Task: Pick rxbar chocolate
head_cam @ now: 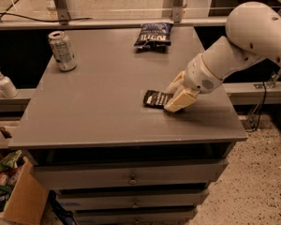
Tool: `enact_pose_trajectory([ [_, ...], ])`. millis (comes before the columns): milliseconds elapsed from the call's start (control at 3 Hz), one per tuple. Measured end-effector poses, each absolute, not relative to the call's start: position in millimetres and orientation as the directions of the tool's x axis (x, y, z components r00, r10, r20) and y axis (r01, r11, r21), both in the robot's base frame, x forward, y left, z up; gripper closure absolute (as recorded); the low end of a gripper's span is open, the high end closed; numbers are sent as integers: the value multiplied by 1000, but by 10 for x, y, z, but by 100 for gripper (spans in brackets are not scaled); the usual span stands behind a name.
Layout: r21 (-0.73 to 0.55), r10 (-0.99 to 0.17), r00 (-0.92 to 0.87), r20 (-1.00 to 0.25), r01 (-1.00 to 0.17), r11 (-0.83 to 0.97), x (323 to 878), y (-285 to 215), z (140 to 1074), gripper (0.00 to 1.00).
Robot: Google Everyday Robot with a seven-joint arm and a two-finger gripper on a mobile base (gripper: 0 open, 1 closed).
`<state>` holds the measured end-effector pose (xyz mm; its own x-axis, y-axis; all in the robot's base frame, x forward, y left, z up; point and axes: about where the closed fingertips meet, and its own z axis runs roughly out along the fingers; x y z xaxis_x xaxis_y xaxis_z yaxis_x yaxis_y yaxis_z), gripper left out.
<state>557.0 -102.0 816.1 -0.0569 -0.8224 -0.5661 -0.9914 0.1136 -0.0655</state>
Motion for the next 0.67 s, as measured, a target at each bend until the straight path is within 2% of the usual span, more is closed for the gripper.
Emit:
enact_pose_trajectory([
  [333,-65,-822,-57,-566,-991,114,5570,-1020,8164,100],
  [667,-66,-808,-65,-586,-990,127,5586,-970,8287,100],
])
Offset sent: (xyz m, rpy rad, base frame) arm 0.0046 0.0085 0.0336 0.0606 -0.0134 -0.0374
